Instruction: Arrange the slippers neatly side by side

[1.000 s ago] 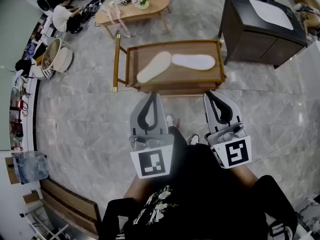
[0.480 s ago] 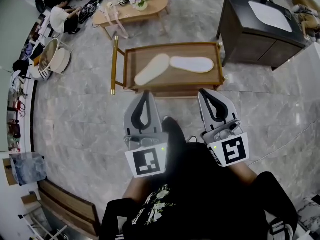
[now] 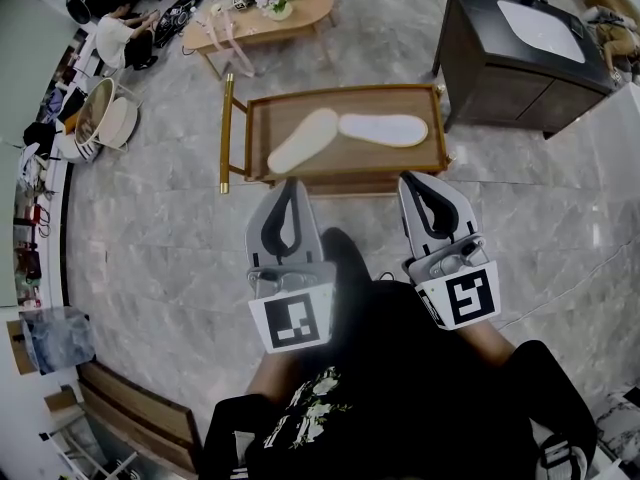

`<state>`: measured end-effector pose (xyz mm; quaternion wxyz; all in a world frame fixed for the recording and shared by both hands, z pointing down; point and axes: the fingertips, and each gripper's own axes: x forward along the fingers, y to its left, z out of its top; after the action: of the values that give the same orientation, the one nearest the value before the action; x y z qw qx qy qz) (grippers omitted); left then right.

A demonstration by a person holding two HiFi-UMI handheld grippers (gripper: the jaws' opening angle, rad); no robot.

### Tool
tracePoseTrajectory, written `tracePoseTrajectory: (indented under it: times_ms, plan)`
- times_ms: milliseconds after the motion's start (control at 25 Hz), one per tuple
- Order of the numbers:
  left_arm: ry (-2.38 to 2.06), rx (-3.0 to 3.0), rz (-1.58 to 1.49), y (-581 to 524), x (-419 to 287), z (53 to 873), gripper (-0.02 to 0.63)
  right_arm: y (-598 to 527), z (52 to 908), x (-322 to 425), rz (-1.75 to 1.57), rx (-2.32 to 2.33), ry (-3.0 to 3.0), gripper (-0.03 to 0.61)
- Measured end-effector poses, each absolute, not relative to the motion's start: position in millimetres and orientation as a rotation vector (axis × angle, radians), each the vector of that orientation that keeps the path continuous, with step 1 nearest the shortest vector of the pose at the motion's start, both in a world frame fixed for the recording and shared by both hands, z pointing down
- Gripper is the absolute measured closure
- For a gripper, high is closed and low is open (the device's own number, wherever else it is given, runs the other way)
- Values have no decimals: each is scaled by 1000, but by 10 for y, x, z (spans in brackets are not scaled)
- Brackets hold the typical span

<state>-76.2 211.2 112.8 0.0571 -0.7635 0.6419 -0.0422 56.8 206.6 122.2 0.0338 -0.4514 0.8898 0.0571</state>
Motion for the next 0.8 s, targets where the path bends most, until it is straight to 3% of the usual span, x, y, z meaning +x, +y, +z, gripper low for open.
tracePoseTrajectory:
  times_ms: [800]
  plan:
    - [1964, -2324, -135, 1578, -1135, 1169, 612, 1493, 1238, 178, 151, -1371, 2769, 580]
